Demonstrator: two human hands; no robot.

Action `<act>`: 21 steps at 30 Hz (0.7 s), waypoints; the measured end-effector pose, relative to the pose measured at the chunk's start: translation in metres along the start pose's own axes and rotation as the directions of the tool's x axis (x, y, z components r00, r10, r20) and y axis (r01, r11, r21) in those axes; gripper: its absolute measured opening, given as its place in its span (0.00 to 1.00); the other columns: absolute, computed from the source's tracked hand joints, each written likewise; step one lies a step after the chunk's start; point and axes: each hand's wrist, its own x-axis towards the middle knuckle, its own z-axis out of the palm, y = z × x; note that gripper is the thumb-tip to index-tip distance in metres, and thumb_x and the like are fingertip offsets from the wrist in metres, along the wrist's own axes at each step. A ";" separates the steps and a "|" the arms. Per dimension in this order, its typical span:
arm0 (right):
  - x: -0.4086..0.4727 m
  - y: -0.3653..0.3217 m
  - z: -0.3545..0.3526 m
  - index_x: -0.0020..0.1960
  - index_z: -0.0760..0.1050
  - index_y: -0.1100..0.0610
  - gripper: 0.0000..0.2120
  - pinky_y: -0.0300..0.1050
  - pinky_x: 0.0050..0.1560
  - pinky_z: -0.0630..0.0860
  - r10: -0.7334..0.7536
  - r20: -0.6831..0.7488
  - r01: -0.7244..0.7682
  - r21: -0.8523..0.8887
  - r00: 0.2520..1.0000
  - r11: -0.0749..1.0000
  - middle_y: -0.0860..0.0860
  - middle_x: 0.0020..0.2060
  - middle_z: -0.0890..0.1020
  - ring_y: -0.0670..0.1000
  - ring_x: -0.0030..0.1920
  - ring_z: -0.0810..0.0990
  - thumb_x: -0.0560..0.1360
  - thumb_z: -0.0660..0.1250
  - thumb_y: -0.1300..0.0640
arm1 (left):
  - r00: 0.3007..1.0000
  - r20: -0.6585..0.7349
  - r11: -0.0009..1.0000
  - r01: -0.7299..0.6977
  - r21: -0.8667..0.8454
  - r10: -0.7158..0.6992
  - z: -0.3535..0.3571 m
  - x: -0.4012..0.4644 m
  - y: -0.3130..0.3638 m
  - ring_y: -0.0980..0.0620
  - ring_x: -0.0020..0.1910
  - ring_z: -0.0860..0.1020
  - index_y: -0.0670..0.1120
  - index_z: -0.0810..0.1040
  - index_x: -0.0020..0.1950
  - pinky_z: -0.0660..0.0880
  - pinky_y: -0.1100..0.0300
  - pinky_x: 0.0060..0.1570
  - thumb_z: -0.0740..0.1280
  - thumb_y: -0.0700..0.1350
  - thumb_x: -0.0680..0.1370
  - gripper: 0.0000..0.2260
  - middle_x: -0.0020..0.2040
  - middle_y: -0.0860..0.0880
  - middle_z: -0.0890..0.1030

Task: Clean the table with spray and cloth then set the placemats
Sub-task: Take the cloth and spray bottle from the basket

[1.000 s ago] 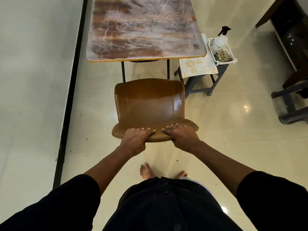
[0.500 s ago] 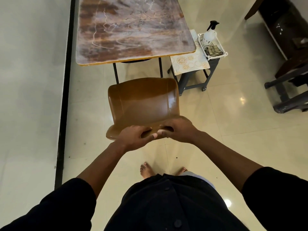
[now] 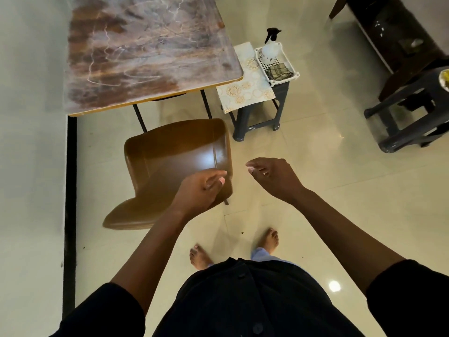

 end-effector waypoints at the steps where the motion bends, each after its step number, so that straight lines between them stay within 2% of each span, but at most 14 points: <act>1: 0.001 0.009 -0.014 0.62 0.84 0.51 0.12 0.46 0.57 0.81 0.006 -0.008 -0.005 0.014 1.000 1.000 0.46 0.57 0.87 0.44 0.50 0.84 0.83 0.68 0.50 | 1.000 -0.017 1.000 0.003 -0.025 -0.003 0.008 0.008 0.015 0.56 0.63 0.82 0.50 0.84 0.69 0.77 0.56 0.66 0.66 0.49 0.86 0.13 0.65 0.54 0.86; 5: 0.007 0.048 -0.068 0.62 0.84 0.49 0.12 0.48 0.59 0.81 0.037 -0.029 -0.034 0.096 0.999 0.995 0.44 0.56 0.87 0.44 0.51 0.85 0.83 0.68 0.50 | 0.997 -0.063 0.983 0.033 -0.182 -0.045 0.034 0.041 0.066 0.63 0.59 0.83 0.49 0.85 0.66 0.79 0.63 0.64 0.68 0.46 0.85 0.12 0.61 0.54 0.87; 8: 0.014 0.077 -0.108 0.62 0.85 0.51 0.11 0.47 0.61 0.81 0.043 -0.064 -0.033 0.152 0.997 0.988 0.44 0.57 0.87 0.44 0.53 0.85 0.82 0.69 0.51 | 0.997 -0.074 0.975 0.020 -0.221 -0.038 0.055 0.069 0.098 0.61 0.61 0.83 0.50 0.85 0.67 0.80 0.54 0.65 0.68 0.47 0.85 0.12 0.62 0.55 0.86; 13: 0.029 0.116 -0.166 0.61 0.85 0.53 0.10 0.44 0.60 0.81 0.070 -0.114 -0.042 0.230 0.991 0.972 0.45 0.54 0.87 0.42 0.53 0.85 0.82 0.70 0.54 | 0.997 -0.069 0.974 -0.037 -0.224 0.022 0.082 0.116 0.147 0.62 0.62 0.82 0.51 0.84 0.67 0.80 0.52 0.66 0.67 0.48 0.86 0.11 0.62 0.54 0.86; 17: 0.049 0.142 -0.201 0.60 0.85 0.52 0.09 0.49 0.59 0.82 0.107 -0.151 -0.058 0.295 0.983 0.954 0.44 0.51 0.87 0.43 0.51 0.86 0.82 0.70 0.54 | 0.999 -0.035 0.962 -0.040 -0.269 0.031 0.097 0.158 0.180 0.60 0.62 0.83 0.51 0.84 0.66 0.80 0.50 0.66 0.67 0.48 0.86 0.11 0.61 0.54 0.86; 21: 0.079 0.164 -0.233 0.59 0.85 0.51 0.09 0.55 0.59 0.82 0.119 -0.193 -0.054 0.313 0.974 0.948 0.45 0.49 0.88 0.45 0.50 0.86 0.81 0.70 0.54 | 0.997 -0.028 0.946 -0.078 -0.315 0.073 0.106 0.212 0.205 0.59 0.58 0.85 0.58 0.84 0.60 0.81 0.48 0.65 0.69 0.46 0.85 0.08 0.57 0.55 0.87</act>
